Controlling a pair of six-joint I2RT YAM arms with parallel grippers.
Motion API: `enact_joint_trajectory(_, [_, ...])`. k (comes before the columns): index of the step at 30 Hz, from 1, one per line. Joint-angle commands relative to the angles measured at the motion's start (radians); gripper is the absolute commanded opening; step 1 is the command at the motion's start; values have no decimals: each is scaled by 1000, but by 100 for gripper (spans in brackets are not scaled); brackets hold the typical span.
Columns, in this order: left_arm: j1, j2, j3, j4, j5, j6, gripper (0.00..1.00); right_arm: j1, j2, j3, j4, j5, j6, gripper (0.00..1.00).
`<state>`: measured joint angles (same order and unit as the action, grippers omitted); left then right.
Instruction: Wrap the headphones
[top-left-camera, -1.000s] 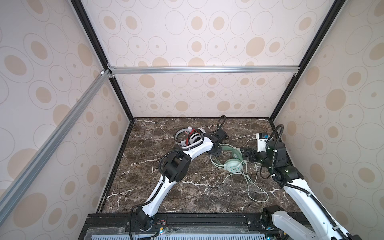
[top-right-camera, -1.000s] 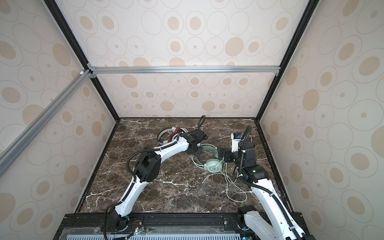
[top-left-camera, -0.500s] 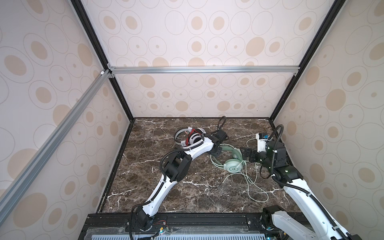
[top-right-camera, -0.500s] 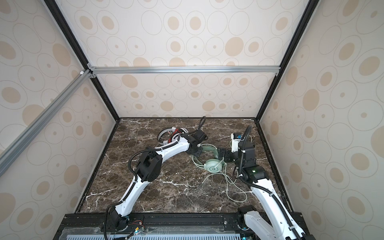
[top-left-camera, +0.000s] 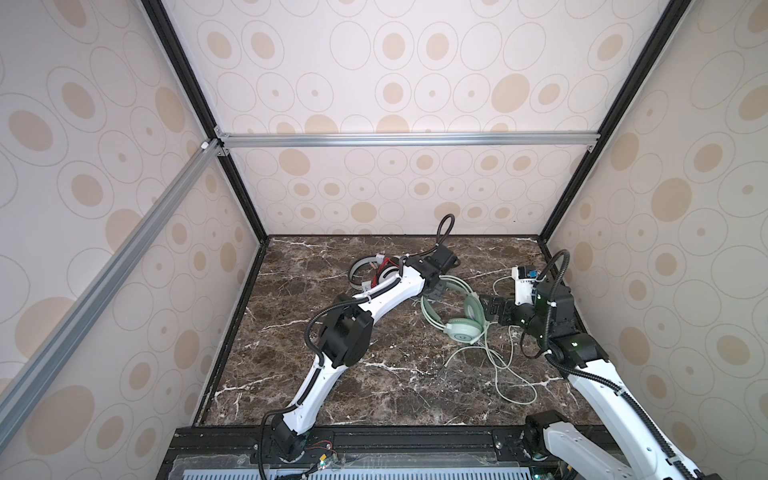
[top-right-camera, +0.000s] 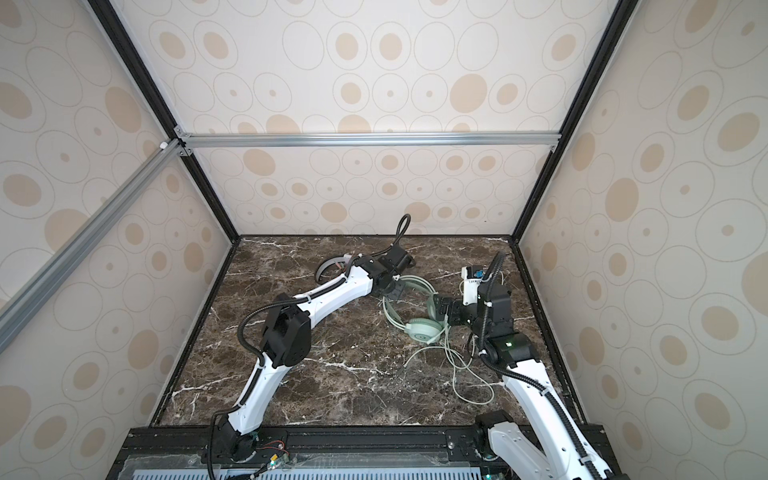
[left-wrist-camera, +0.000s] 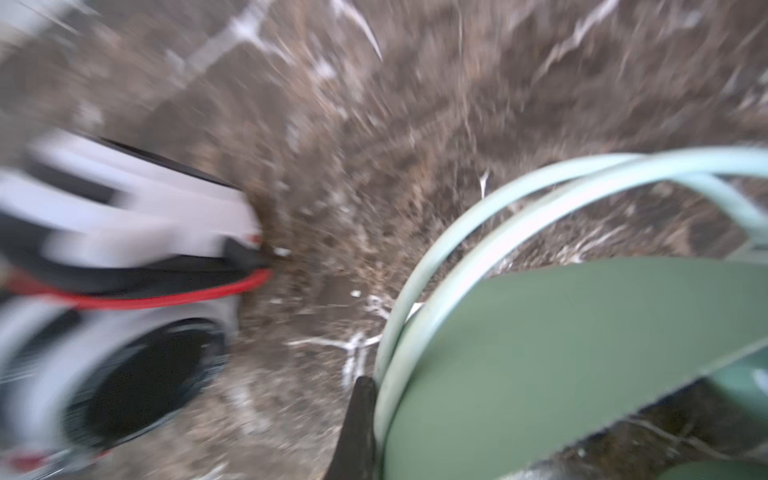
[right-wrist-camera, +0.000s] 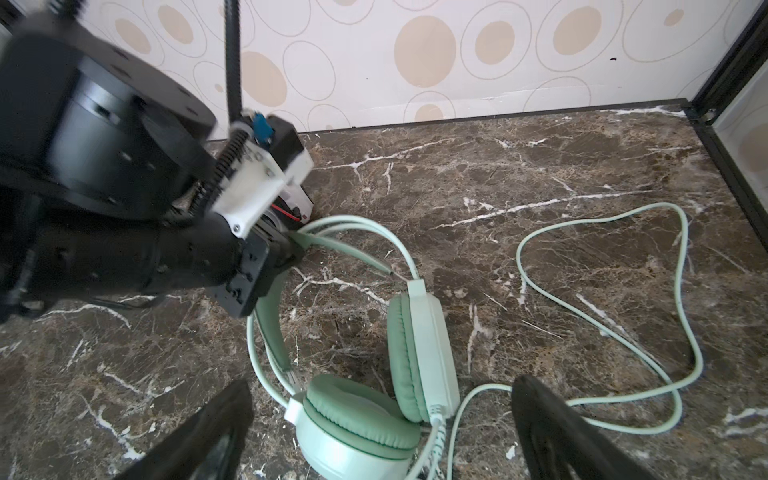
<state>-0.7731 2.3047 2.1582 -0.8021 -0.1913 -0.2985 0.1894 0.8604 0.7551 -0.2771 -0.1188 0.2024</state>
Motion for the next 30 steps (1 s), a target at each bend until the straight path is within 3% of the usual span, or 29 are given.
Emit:
enact_joint_trajectory(1, [4, -136, 115, -5, -57, 27, 0, -7, -44, 24, -7, -43, 18, 100])
enact_joint_trajectory(11, [24, -379, 94, -47, -166, 99, 0, -7, -176, 31, 161, -275, 84, 100])
enact_joint_trajectory(21, [143, -612, -87, 17, -23, 106, 0, -7, -291, -186, 535, -578, 78, 100])
enact_joint_trajectory(30, [188, -684, -72, 5, 24, 113, 0, 1, -53, -221, 749, -681, 138, 98])
